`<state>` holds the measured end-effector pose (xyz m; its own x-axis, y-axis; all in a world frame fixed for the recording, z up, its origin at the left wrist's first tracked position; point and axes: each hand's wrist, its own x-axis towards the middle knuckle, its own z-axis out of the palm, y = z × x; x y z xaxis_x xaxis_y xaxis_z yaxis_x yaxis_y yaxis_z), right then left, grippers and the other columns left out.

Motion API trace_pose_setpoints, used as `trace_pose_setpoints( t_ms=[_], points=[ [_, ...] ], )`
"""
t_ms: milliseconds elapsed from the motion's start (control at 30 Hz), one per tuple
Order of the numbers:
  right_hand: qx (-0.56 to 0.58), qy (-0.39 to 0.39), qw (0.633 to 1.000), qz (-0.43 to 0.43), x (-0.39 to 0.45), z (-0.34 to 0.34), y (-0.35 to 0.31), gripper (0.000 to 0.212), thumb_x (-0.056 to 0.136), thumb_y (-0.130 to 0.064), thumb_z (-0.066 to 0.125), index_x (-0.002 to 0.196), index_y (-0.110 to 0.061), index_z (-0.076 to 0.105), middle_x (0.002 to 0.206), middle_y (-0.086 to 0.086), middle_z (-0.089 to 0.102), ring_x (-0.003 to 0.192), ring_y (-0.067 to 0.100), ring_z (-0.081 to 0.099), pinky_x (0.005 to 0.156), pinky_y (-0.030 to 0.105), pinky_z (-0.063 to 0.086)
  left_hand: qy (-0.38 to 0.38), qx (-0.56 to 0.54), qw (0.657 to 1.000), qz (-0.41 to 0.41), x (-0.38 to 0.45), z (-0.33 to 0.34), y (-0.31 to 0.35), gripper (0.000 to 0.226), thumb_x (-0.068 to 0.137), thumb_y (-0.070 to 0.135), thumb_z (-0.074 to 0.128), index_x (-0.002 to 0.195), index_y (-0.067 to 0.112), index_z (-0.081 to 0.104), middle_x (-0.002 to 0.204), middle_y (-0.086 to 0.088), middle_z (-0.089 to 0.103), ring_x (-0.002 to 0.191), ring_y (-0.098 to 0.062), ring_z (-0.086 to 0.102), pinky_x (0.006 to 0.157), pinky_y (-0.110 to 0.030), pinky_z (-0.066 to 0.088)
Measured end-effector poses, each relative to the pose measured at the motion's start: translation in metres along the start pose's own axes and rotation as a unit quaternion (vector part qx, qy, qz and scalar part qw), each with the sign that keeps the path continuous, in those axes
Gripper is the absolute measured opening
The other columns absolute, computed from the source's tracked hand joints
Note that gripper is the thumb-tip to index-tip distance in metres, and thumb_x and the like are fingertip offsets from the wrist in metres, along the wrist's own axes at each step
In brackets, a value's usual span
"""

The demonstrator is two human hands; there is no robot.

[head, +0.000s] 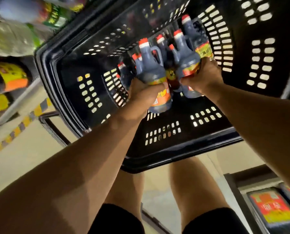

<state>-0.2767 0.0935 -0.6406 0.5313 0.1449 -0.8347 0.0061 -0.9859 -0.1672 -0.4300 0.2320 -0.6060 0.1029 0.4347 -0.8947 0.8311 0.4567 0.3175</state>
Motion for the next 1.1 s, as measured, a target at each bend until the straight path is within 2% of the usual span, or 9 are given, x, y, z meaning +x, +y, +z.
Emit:
trace_pose_setpoints(
  t_ms=[133,300,433,533,700,800,867,1033,1100],
  points=[
    [0.003,-0.033,0.999,-0.001,-0.006,-0.003,-0.008,0.075,0.071,-0.045,0.091,0.133,-0.014,0.062,0.111,0.003,0.054,0.114,0.025,0.060,0.102,0.033,0.051,-0.037,-0.003,0.999,0.038,-0.030,-0.035,-0.007,0.045,0.068,0.016,0.093,0.110,0.013,0.077,0.102,-0.006,0.082,0.092,-0.026,0.080,0.083,-0.046,0.067],
    [0.130,-0.032,0.991,-0.015,-0.041,-0.010,-0.002,0.067,0.067,-0.027,0.095,0.123,-0.019,0.059,0.115,-0.004,0.066,0.105,0.017,0.069,0.098,0.030,0.058,-0.005,-0.067,0.997,0.049,-0.068,-0.051,-0.009,0.038,0.065,0.016,0.091,0.100,0.017,0.077,0.099,-0.001,0.082,0.092,-0.022,0.080,0.081,-0.040,0.066],
    [0.201,-0.027,0.979,-0.028,-0.085,-0.027,0.003,0.051,0.075,-0.016,0.092,0.116,-0.019,0.061,0.092,-0.013,0.069,0.081,0.002,0.066,0.066,0.012,0.051,-0.008,-0.057,0.996,0.065,-0.109,-0.061,0.003,0.058,0.065,0.015,0.097,0.117,0.015,0.070,0.101,0.001,0.082,0.091,-0.015,0.079,0.078,-0.036,0.065],
    [0.256,-0.016,0.966,-0.029,-0.130,-0.051,-0.001,0.047,0.075,-0.019,0.093,0.114,-0.020,0.066,0.092,-0.009,0.075,0.073,0.001,0.069,0.077,0.025,0.057,-0.021,-0.009,0.995,0.095,-0.147,-0.077,0.025,0.065,0.062,0.028,0.097,0.119,0.022,0.067,0.106,0.004,0.080,0.095,-0.013,0.077,0.085,-0.039,0.063],
    [0.305,0.001,0.951,-0.060,-0.204,-0.101,-0.015,0.048,0.059,-0.039,0.094,0.099,-0.033,0.069,0.088,0.002,0.079,0.084,0.036,0.077,0.078,0.060,0.064,-0.008,0.044,0.988,0.150,-0.205,-0.116,0.061,0.082,0.049,0.055,0.093,0.119,0.027,0.061,0.110,0.001,0.077,0.100,-0.026,0.076,0.088,-0.055,0.062],
    [0.305,0.022,0.945,-0.117,-0.256,-0.143,-0.036,0.057,0.065,-0.042,0.094,0.111,-0.028,0.063,0.098,-0.003,0.076,0.091,0.023,0.076,0.081,0.043,0.062,-0.003,0.034,0.984,0.174,-0.246,-0.141,0.089,0.080,0.049,0.051,0.091,0.118,0.029,0.058,0.111,0.006,0.076,0.101,-0.020,0.075,0.091,-0.053,0.061],
    [0.322,0.044,0.936,-0.137,-0.292,-0.171,-0.051,0.045,0.076,-0.023,0.093,0.108,-0.022,0.060,0.086,-0.011,0.075,0.072,0.001,0.071,0.070,0.028,0.061,0.008,0.018,0.981,0.191,-0.276,-0.154,0.107,0.078,0.048,0.048,0.090,0.116,0.032,0.057,0.111,0.011,0.074,0.100,-0.014,0.074,0.092,-0.048,0.061],
    [0.304,0.124,0.921,-0.209,-0.377,-0.227,-0.087,0.058,0.069,-0.034,0.096,0.114,-0.026,0.059,0.087,-0.013,0.072,0.075,0.001,0.069,0.062,0.016,0.051,0.003,-0.069,0.967,0.244,-0.346,-0.180,0.140,0.070,0.069,0.014,0.099,0.123,0.033,0.060,0.114,0.011,0.075,0.097,0.003,0.074,0.083,-0.031,0.059],
    [0.305,0.151,0.912,-0.229,-0.413,-0.246,-0.097,0.058,0.075,-0.027,0.095,0.118,-0.030,0.058,0.089,-0.026,0.070,0.080,-0.004,0.068,0.061,0.012,0.051,-0.016,-0.091,0.961,0.260,-0.378,-0.190,0.150,0.077,0.069,0.023,0.099,0.133,0.032,0.058,0.125,0.009,0.074,0.110,-0.006,0.073,0.091,-0.037,0.060]
  ],
)
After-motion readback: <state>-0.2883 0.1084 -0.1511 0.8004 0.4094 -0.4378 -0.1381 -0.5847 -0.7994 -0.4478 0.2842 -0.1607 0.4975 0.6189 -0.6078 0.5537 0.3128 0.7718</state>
